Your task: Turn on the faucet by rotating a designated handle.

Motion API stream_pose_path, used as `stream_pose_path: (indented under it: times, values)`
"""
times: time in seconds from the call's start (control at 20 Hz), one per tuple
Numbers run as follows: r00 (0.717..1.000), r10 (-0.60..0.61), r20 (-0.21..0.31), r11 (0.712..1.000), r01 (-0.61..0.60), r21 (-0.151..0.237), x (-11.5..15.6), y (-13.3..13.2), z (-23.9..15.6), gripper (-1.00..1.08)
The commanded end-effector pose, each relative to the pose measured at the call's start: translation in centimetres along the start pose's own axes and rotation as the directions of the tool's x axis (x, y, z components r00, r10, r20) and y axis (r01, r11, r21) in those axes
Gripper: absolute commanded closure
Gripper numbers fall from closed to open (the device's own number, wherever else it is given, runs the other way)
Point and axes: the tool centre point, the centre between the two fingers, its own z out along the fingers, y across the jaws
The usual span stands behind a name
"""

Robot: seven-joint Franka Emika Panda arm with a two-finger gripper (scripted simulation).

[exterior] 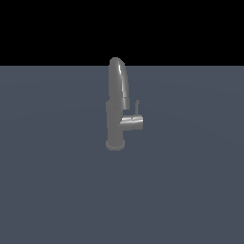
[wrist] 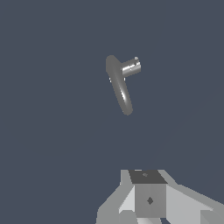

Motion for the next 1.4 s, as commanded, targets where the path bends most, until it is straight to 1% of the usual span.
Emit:
stream_pose_path:
  times: [0.0, 0.35, 0.7, 1.05, 1.35]
  values:
    - [0.999, 0.031, 0.038, 0.999, -0.033, 0.027, 1.4, 0.0, 0.3, 1.08]
    - [0.982, 0.114, 0.153, 0.986, -0.130, 0.100, 5.3, 0.2, 1.6, 1.08]
    - [0.943, 0.186, 0.275, 0.958, -0.236, 0.163, 9.2, 0.7, 3.3, 1.08]
    - [0.883, 0.244, 0.401, 0.913, -0.348, 0.212, 12.9, 1.4, 5.6, 1.08]
    - [0.813, 0.280, 0.511, 0.860, -0.448, 0.242, 15.9, 2.2, 8.0, 1.08]
